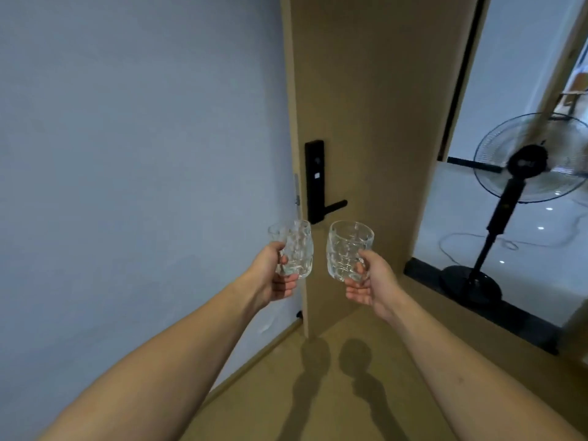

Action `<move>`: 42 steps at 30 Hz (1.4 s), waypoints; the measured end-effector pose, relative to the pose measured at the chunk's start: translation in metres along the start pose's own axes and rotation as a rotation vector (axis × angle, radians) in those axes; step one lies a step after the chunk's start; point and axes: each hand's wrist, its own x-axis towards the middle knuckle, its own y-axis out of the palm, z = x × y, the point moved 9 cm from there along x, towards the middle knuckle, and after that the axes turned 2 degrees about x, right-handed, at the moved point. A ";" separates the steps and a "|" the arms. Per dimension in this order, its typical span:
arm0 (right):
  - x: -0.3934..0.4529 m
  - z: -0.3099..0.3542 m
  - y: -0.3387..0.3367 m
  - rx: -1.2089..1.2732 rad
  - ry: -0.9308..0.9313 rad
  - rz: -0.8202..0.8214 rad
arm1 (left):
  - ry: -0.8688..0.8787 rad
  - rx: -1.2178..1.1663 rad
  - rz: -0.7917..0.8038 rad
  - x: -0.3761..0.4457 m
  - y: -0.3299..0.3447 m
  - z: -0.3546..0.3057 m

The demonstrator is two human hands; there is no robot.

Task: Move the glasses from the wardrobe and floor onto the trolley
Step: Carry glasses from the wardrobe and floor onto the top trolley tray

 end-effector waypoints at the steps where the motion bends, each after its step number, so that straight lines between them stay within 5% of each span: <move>1: 0.002 -0.007 0.016 -0.019 0.012 0.042 | 0.002 -0.018 -0.040 -0.004 -0.018 0.006; 9: -0.036 -0.061 0.159 -0.151 0.100 0.391 | -0.011 -0.201 -0.390 -0.083 -0.167 0.073; 21: -0.214 -0.135 0.348 -0.340 0.141 0.820 | 0.069 -0.509 -0.791 -0.277 -0.361 0.175; 42: -0.627 -0.362 0.541 -0.552 0.195 1.230 | 0.049 -0.702 -1.177 -0.635 -0.610 0.434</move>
